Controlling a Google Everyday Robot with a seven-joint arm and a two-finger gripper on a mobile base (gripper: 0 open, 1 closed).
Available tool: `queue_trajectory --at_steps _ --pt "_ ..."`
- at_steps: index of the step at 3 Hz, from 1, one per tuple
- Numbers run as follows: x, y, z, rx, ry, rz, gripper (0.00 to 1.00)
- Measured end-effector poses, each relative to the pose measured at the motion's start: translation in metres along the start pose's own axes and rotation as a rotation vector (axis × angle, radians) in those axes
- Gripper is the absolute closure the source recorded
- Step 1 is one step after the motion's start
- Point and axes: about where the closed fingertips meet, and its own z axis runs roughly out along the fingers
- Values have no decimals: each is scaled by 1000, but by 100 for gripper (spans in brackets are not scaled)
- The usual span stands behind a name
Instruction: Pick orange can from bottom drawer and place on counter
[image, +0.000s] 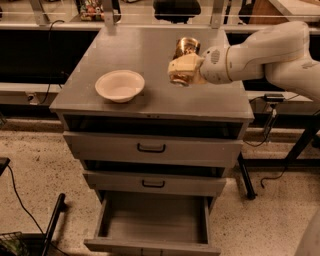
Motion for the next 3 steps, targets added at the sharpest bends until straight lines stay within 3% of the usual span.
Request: queue_trajectory --at_steps 1,3 --pt "12 -12 -6 51 18 145 100" --pt "6 -3 2 99 -63 361 100"
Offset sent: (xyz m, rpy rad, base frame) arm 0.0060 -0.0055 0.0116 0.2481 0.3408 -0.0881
